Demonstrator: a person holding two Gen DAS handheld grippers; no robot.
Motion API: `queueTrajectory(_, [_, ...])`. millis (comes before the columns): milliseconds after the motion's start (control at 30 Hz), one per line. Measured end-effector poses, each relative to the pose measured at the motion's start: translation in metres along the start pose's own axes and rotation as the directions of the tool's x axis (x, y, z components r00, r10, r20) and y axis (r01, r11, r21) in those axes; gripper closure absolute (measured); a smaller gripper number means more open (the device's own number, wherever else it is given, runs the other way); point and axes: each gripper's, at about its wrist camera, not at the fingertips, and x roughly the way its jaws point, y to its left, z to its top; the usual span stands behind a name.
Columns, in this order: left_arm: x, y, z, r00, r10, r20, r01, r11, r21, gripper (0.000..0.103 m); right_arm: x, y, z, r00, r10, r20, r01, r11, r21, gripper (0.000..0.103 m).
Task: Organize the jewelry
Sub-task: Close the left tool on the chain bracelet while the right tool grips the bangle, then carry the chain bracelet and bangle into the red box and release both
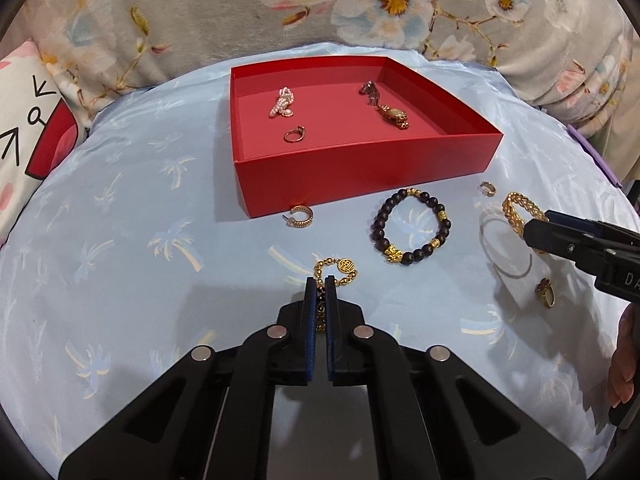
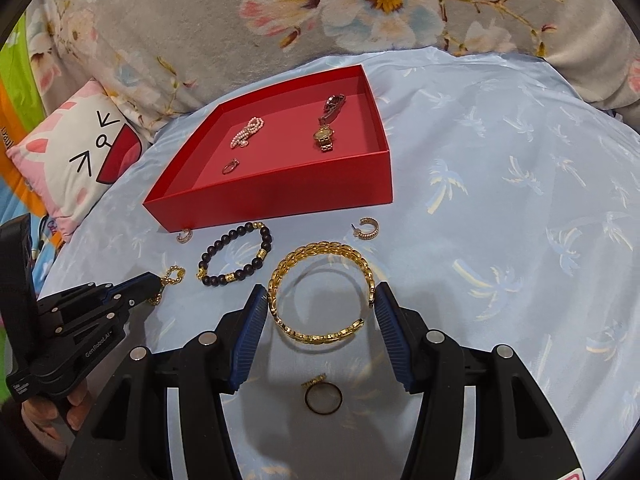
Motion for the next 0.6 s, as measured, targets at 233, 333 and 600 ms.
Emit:
queueTrajectory(233, [-0.016, 0.006, 0.001, 0.999, -0.024, 0.025, 0.025, 0.998, -0.064, 0.101, -0.011, -0.005, -0.001, 1.000, 0.006, 0.022, -0.007, 1.000, 0.014, 0.049])
queueTrajectory(333, [-0.021, 0.007, 0.002, 0.999, -0.023, 0.032, 0.025, 0.997, -0.069, 0.101, -0.014, -0.006, 0.000, 1.000, 0.010, 0.028, -0.011, 1.000, 0.020, 0.049])
queueTrajectory(600, [-0.050, 0.014, 0.020, 0.995, -0.063, 0.076, 0.071, 0.992, -0.105, 0.101, -0.025, -0.002, 0.005, 0.998, 0.032, 0.048, -0.032, 0.999, 0.007, 0.049])
